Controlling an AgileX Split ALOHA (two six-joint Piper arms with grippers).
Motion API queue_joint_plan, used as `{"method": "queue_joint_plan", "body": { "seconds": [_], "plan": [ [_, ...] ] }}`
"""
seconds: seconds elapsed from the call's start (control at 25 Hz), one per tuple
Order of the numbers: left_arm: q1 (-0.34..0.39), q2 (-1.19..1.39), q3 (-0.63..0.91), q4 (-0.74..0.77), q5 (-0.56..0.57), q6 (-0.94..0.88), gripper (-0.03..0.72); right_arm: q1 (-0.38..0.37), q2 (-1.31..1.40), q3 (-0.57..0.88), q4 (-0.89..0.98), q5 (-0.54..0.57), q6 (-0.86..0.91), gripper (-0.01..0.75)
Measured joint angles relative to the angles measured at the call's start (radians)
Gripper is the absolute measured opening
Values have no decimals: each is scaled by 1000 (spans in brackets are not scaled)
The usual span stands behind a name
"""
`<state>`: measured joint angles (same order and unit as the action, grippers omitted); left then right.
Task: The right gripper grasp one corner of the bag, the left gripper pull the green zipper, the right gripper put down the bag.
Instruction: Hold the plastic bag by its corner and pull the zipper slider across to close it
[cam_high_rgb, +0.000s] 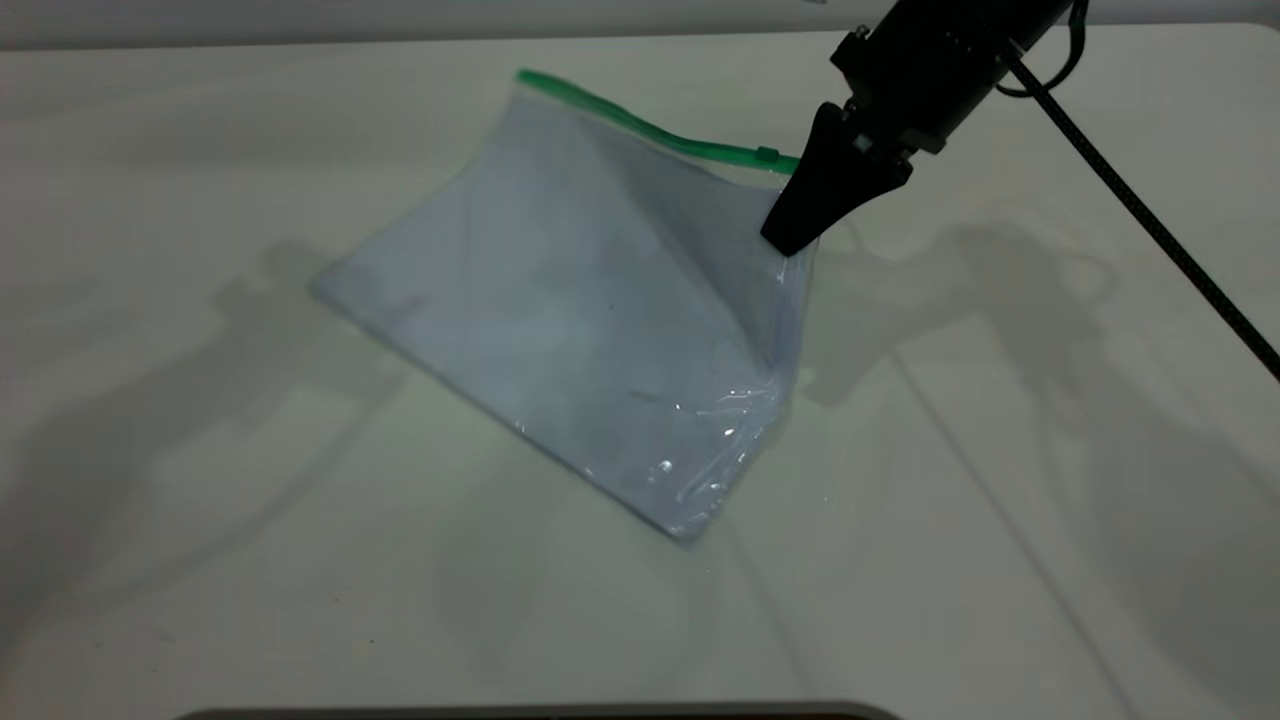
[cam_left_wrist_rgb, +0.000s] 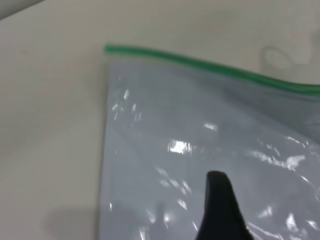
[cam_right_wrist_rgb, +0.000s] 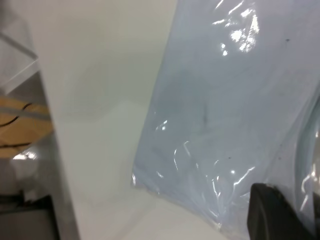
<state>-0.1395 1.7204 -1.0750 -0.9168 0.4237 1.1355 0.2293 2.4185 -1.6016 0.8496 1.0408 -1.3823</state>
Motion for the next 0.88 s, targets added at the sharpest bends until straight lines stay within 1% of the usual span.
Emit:
{"method": "queue_joint_plan", "body": {
  "seconds": [0.08,0.16,0.36,0.48,0.56,0.68,0.88],
  "plan": [
    [-21,42,-34,-3,-2,12,545,-3,1,-15,-2,50,-18,33],
    [-41,86,-68,-3,-2,16,545,-3,1,-20,-1,71,-32,33],
    [-69,191,-152,-4,16,23,545,-3,2,-20,3,21,-40,33],
    [-94,280,-218,-4,70,75,545,-3,4,-20,7,20,-67,33],
    [-119,342,-276,-4,100,119,545,-3,14,-21,27,8,-97,33],
    [-153,436,-366,-4,131,178,545,-3,49,-22,69,-39,-135,33],
    [-202,572,-537,-2,215,259,545,-3,102,-23,109,-91,-144,33]
  ]
}}
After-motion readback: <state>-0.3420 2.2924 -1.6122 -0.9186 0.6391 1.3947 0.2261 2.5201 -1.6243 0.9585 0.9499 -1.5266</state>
